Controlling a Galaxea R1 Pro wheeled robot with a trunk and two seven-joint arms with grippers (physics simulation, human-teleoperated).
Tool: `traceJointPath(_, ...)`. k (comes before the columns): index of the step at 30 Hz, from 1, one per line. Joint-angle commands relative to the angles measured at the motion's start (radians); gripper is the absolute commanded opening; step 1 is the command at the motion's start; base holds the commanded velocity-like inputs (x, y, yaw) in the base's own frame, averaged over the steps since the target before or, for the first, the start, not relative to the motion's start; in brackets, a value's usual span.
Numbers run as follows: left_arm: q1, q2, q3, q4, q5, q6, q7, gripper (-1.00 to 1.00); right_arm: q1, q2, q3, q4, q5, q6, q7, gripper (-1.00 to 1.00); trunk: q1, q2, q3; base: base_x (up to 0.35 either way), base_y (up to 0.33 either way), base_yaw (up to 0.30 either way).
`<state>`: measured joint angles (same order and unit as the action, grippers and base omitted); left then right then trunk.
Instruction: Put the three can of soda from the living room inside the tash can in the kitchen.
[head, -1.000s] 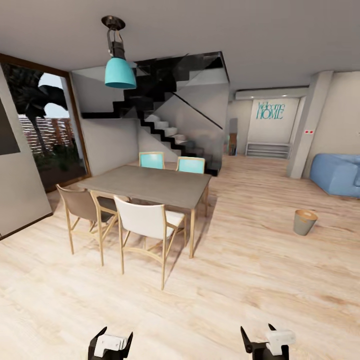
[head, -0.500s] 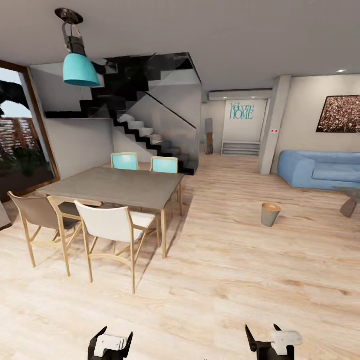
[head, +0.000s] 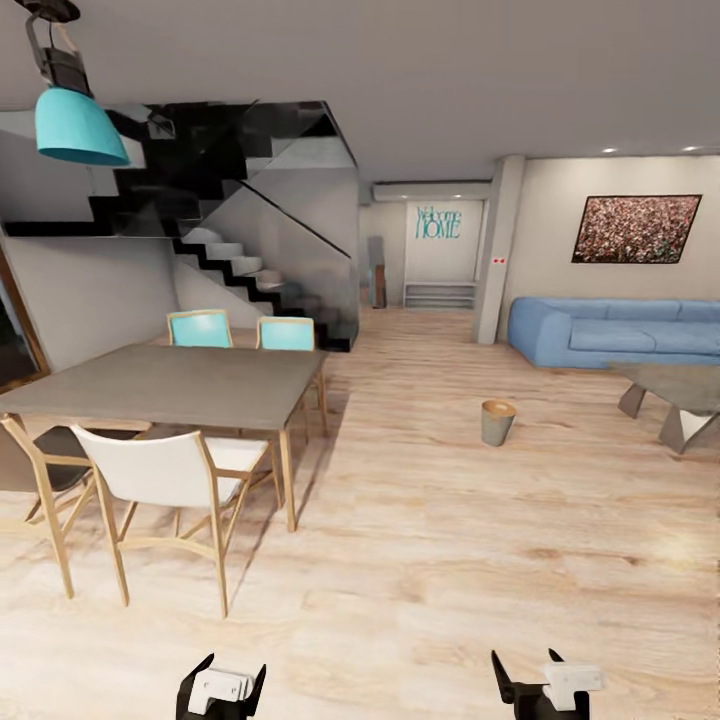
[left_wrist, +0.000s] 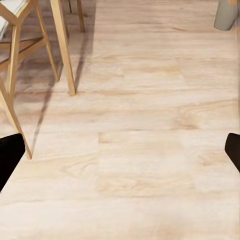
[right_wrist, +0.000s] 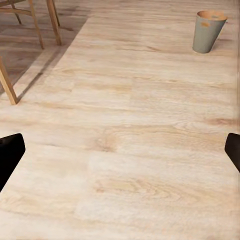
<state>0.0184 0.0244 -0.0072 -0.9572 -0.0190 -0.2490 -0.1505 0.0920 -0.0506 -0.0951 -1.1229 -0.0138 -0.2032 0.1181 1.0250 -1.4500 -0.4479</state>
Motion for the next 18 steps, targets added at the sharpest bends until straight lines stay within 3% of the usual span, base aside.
traceJointPath(1, 0.000, 0.000, 0.000, 0.000, 0.000, 0.000, -0.001, 1.00, 0.000, 0.000, 0.000, 0.000, 0.000, 0.000, 0.000, 1.00, 0.000, 0.000, 0.000, 0.204, 0.252, -0.156)
traceJointPath(18, 0.000, 0.000, -0.001, 0.000, -0.001, 0.001, -0.001, 1.00, 0.000, 0.001, 0.001, 0.001, 0.002, 0.001, 0.000, 1.00, 0.000, 0.000, 0.000, 0.137, 0.290, -0.027)
